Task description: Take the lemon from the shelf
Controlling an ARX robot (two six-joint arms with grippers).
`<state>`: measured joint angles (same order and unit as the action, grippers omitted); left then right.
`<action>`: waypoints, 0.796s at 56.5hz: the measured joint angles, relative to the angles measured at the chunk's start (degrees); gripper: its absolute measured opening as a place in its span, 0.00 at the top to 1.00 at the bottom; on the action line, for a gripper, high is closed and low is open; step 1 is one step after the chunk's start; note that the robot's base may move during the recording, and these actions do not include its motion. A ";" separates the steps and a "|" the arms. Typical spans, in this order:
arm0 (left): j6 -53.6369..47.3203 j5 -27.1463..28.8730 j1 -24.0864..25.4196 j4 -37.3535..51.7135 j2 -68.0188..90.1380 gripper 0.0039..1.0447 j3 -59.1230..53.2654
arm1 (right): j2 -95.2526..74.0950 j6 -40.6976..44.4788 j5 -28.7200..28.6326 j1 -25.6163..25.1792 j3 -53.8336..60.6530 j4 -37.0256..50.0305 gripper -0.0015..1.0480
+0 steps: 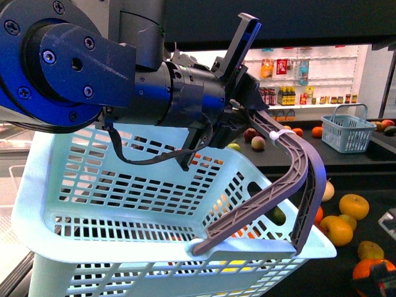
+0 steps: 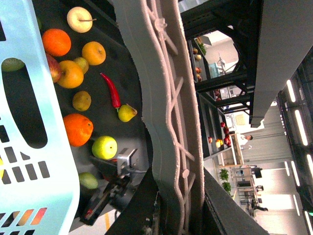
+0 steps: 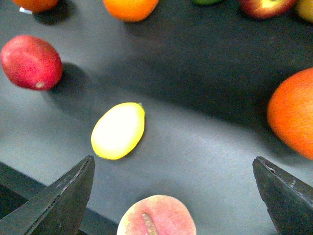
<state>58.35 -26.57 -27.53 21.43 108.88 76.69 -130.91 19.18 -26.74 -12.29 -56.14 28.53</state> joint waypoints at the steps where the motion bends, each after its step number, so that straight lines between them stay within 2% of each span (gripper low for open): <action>1: 0.00 -0.02 0.00 0.00 0.00 0.89 0.00 | -0.68 0.37 0.17 0.57 0.02 0.24 0.07; 25: 0.00 -0.02 0.00 0.00 0.00 0.89 0.00 | -13.14 4.17 6.91 11.45 -7.04 1.84 0.07; 45: 0.00 -0.13 0.00 0.00 0.00 0.89 0.00 | -20.20 5.55 12.74 13.73 -14.21 2.16 0.07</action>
<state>58.35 -26.70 -27.53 21.43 108.88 76.69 -151.11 24.73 -14.00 1.43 -70.35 30.70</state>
